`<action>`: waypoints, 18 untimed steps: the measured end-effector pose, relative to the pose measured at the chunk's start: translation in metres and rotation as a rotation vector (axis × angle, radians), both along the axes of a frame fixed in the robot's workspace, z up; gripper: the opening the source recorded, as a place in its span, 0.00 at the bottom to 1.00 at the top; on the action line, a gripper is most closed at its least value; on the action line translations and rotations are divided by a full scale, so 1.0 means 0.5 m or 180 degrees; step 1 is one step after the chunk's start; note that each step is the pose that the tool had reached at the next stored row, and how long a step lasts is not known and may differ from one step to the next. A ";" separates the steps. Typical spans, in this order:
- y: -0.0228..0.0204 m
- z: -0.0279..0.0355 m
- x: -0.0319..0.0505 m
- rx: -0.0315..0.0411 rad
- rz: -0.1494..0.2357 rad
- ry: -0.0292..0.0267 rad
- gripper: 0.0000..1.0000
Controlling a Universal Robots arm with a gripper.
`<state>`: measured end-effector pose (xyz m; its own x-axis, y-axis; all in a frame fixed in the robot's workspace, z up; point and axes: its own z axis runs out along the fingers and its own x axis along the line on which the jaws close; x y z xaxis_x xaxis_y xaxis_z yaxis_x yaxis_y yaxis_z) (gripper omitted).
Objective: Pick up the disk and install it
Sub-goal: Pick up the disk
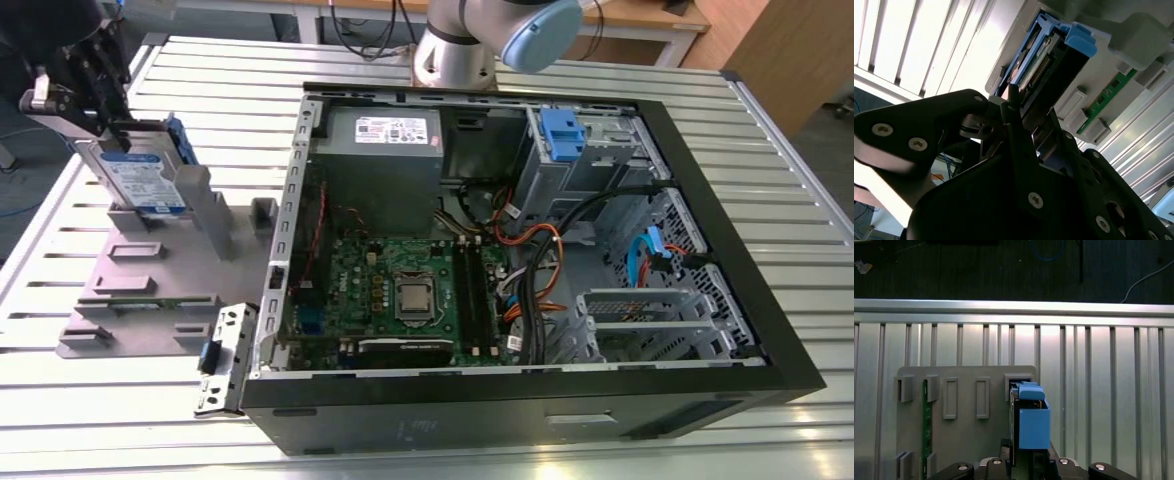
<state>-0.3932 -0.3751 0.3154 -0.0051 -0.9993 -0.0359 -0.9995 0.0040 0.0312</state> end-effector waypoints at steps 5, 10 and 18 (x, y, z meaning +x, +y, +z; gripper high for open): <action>0.0000 0.001 0.000 0.0000 0.0000 0.0000 0.35; 0.0000 0.019 0.000 0.0000 0.0000 0.0000 0.35; 0.0000 0.085 0.000 0.0000 0.0000 0.0000 0.35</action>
